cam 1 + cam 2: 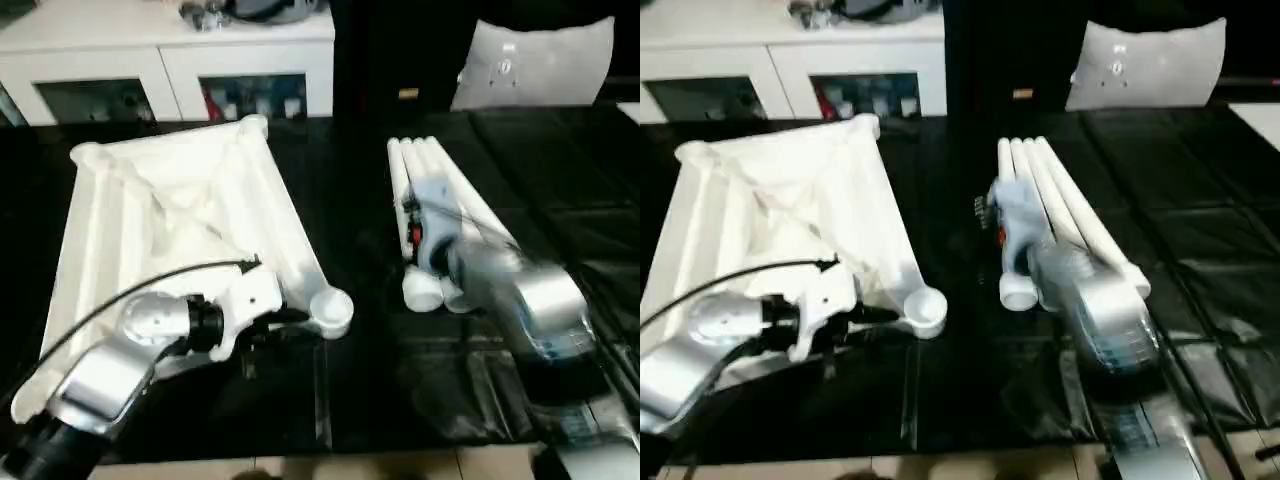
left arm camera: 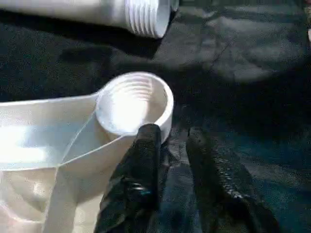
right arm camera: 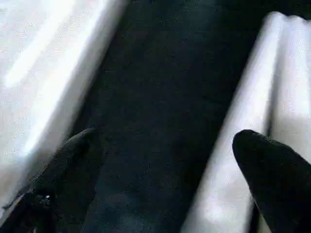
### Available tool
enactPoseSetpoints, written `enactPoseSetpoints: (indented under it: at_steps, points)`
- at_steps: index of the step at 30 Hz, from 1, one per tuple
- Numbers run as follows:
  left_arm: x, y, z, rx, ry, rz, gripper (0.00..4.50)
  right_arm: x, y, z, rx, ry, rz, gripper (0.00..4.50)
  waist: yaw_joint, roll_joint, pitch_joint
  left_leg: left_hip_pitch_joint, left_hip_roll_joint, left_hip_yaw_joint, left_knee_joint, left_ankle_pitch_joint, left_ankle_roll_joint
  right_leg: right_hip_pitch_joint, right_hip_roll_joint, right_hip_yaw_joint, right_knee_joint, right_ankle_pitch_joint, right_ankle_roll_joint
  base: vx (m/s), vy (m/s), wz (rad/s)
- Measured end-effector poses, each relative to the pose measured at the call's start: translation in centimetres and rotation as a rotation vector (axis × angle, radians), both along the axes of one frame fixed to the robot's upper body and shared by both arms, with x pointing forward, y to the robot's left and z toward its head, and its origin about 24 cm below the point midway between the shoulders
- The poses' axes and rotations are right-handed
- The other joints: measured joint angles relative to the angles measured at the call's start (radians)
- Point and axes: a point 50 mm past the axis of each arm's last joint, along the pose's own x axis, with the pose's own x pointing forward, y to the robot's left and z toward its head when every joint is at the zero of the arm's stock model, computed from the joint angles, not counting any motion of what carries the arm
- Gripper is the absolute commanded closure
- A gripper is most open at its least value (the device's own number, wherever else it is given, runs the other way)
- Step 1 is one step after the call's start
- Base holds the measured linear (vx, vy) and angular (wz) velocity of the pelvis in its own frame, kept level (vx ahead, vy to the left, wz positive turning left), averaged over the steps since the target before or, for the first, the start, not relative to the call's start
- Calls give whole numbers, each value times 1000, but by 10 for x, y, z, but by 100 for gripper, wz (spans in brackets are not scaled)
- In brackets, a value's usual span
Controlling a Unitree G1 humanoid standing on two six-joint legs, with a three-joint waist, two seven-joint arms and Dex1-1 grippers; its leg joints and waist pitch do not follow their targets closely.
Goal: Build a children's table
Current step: Pick table leg
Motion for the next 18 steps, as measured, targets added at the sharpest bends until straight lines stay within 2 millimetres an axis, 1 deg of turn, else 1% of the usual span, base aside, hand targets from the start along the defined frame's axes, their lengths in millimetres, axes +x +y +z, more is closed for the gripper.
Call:
enactPoseSetpoints:
  at_steps: [1, 3, 4, 5, 8, 13, 18]
  points:
    - [0, 1, 2, -2, 0, 6, 310, 1, -2, -3, -8, 10, -24, 0, 3, 0, 0, 0, 0, 0, 0, 0, 0, 0, 0, 0, 0, 0, 0, 0, 0, 0]
    - [-1, 4, 5, 10, 0, 19, 299, 8, -3, -9, -14, 56, -76, 0, -1, -2, 1, 0, 0, 2, 0, 1, -2, -1, 0, 1, 1, 0, 0, 0, 0, 0]
    - [-2, 3, 8, 6, -13, 19, 275, 12, -4, -11, -23, 77, -104, 0, -2, -2, 1, 0, 0, 2, 0, 3, -6, -1, 0, 1, 1, 1, -1, 0, 0, 0]
    - [-2, 2, 11, 3, -17, 19, 275, 14, -5, -12, -28, 89, -121, 0, -2, -2, 1, 0, 0, 3, 0, 4, -8, -1, 0, 1, 1, 1, -1, 0, 0, 0]
    - [-4, 1, 15, -5, -21, 22, 246, 18, -5, -14, -37, 112, -141, 0, -1, -2, 1, 0, 1, 3, 0, 5, -8, -1, 0, 1, 2, 1, -1, 0, 0, 0]
    - [-8, 0, 14, 2, 2, 38, 246, 17, -3, -29, -36, 187, -155, 0, -1, -2, 1, -1, 1, 3, 0, 5, -8, -4, 0, 1, 5, 1, -1, 0, 0, 0]
    - [-8, 1, 14, 12, 11, 49, 246, 16, 0, -36, 9, 243, -144, 0, -1, -3, 2, -1, 1, 3, 0, 5, -8, -6, 0, 1, 9, 1, -1, 0, 0, 0]
